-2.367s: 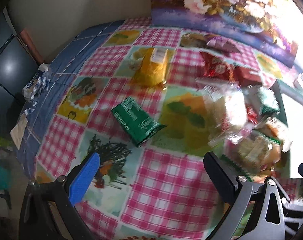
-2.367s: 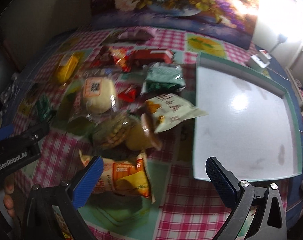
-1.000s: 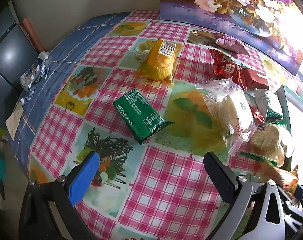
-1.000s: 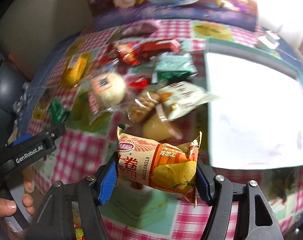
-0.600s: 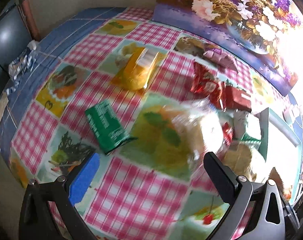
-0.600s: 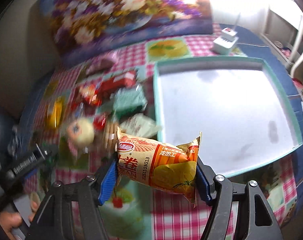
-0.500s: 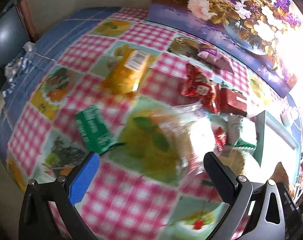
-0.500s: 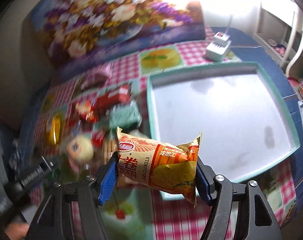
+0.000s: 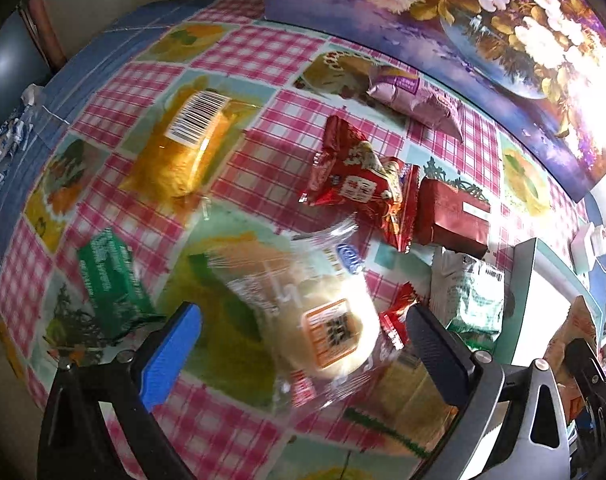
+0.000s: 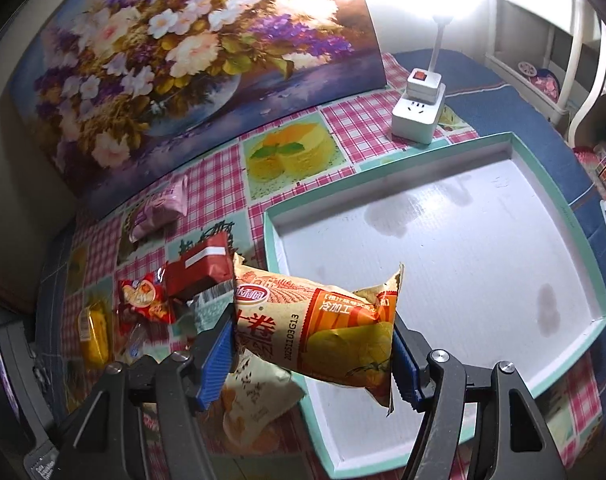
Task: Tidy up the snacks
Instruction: 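Grasp the orange-yellow bread roll bag with the right gripper and lift, then place bread roll bag in tray with right gripper while left gripper carries steamed bun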
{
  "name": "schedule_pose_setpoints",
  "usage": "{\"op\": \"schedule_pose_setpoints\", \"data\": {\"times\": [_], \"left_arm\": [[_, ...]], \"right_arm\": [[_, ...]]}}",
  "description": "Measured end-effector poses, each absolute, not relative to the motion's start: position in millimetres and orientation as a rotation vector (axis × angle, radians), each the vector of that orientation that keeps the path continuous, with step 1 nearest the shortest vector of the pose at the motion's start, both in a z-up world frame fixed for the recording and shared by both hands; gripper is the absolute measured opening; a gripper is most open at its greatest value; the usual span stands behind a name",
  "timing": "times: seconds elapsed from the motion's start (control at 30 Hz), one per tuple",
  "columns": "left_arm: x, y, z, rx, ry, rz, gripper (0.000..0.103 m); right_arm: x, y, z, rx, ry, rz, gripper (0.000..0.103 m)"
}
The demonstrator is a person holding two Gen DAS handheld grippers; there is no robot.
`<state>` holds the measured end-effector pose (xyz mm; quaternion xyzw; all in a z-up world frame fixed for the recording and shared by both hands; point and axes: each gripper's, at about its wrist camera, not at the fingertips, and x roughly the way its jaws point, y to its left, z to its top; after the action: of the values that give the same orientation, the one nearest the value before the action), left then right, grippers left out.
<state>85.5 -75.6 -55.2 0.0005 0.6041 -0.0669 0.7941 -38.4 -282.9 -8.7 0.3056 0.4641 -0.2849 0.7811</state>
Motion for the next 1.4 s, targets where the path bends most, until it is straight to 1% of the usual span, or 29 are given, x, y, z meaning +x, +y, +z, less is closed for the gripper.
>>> {"op": "schedule_pose_setpoints", "data": {"times": [0.07, 0.13, 0.17, 0.2, 0.23, 0.3, 0.57, 0.73, 0.93, 1.17, 1.4], "left_arm": [[87, -81, -59, 0.019, 1.301, -0.136, 0.079], [86, -84, -62, 0.031, 1.303, -0.127, 0.079], [86, -85, -64, 0.033, 1.305, -0.122, 0.076], [86, -85, -65, 0.032, 1.304, -0.119, 0.064], [85, -85, -65, 0.025, 1.303, -0.123, 0.063], [83, -84, -63, 0.021, 1.292, -0.126, 0.055], [77, -77, -36, 0.013, 1.214, -0.127, 0.053], [69, -90, -13, 0.029, 1.152, -0.179, 0.053], [55, -148, 4, 0.114, 1.097, -0.350, 0.054], [44, -220, -6, 0.164, 1.122, -0.505, 0.054], [43, -262, -22, 0.208, 1.142, -0.582, 0.054]], "right_arm": [[-37, -286, -9, 0.657, 1.000, -0.618, 0.071], [-37, -288, -8, 0.662, 0.991, -0.609, 0.071], [-37, -289, -8, 0.664, 0.988, -0.608, 0.071], [-37, -290, -7, 0.665, 0.985, -0.608, 0.071], [-38, -290, -7, 0.668, 0.982, -0.607, 0.071], [-39, -291, -6, 0.679, 0.977, -0.600, 0.071], [-48, -299, -2, 0.684, 0.953, -0.620, 0.071], [-55, -314, -10, 0.689, 0.976, -0.677, 0.071], [-66, -336, -14, 0.679, 0.961, -0.764, 0.071], [-83, -372, -28, 0.710, 0.953, -0.896, 0.072], [-86, -392, -36, 0.717, 0.937, -0.955, 0.072]]}}
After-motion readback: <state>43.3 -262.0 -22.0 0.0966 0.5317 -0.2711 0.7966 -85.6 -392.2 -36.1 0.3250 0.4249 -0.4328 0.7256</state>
